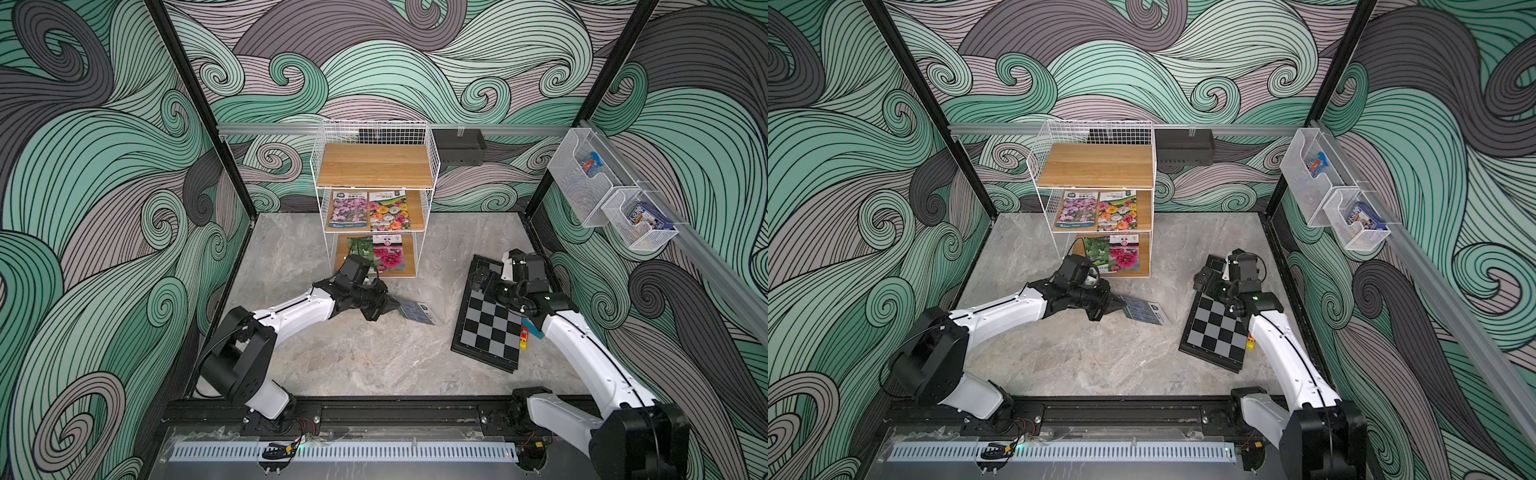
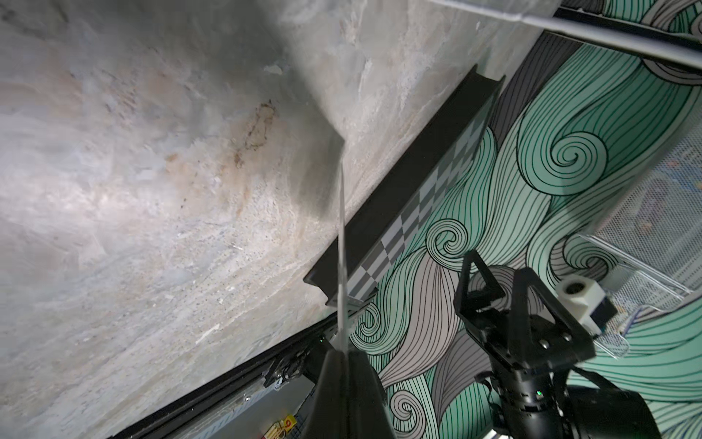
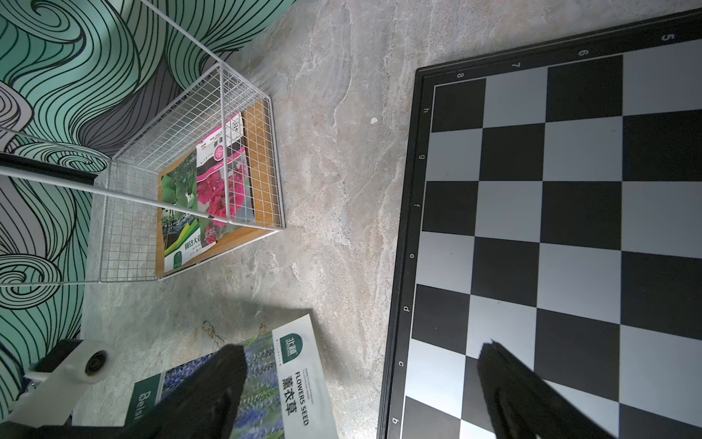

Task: Take the seed bag off the shelf
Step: Place the seed packet at the center of the board.

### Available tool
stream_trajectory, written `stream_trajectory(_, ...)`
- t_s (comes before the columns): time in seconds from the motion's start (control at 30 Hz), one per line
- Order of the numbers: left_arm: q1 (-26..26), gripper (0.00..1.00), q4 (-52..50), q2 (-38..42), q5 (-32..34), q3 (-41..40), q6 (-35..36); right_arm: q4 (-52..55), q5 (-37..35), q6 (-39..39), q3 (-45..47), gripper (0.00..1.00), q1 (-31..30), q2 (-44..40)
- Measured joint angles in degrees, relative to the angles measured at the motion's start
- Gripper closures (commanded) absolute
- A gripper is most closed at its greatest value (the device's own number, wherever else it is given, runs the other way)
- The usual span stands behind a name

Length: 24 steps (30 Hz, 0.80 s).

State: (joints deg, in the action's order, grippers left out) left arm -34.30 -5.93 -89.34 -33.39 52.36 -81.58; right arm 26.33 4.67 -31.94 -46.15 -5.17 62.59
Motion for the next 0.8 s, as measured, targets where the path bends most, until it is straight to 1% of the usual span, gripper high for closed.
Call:
stream_trajectory(0.2,-2.75,1.0,0.26,-1.31,5.57,0.66,-2.58,0.02,-0.04,-0.15,0.0,0.01,0.0,0.04)
stream_trajectory(0.23,-3.13,0.91,0.39,-1.31,6.54,0.66,-3.1,0.0,-0.04,-0.17,0.0,0.01,0.0,0.04)
stream_trajectory(0.3,-3.69,0.66,0.31,-1.31,8.02,0.66,-3.74,0.0,-0.04,-0.2,0.0,0.01,0.0,0.04)
stream_trajectory(0.37,-3.89,0.37,-1.03,-1.31,9.09,0.85,-3.93,0.0,-0.04,-0.2,0.0,0.01,0.0,0.04)
stream_trajectory(0.4,-4.04,0.19,-2.54,-1.31,9.73,1.18,-3.78,0.0,-0.04,-0.22,0.0,0.01,0.0,0.04)
stream_trajectory(0.43,-4.07,0.1,-4.7,-1.31,10.27,1.68,-3.39,0.0,-0.04,-0.2,0.02,0.01,0.0,0.04)
stream_trajectory(0.53,-4.09,0.01,-11.19,-0.74,11.56,3.34,-1.75,0.0,-0.04,-0.22,0.2,0.01,0.0,0.04)
stream_trajectory(0.67,-4.09,0.01,-20.68,3.91,14.73,5.03,1.07,0.02,-0.04,-0.22,0.9,0.01,0.0,0.04)
stream_trajectory(0.8,-3.52,0.02,-30.8,12.46,22.4,9.86,4.94,-0.04,-0.02,-0.39,0.96,0.01,-0.02,0.22)
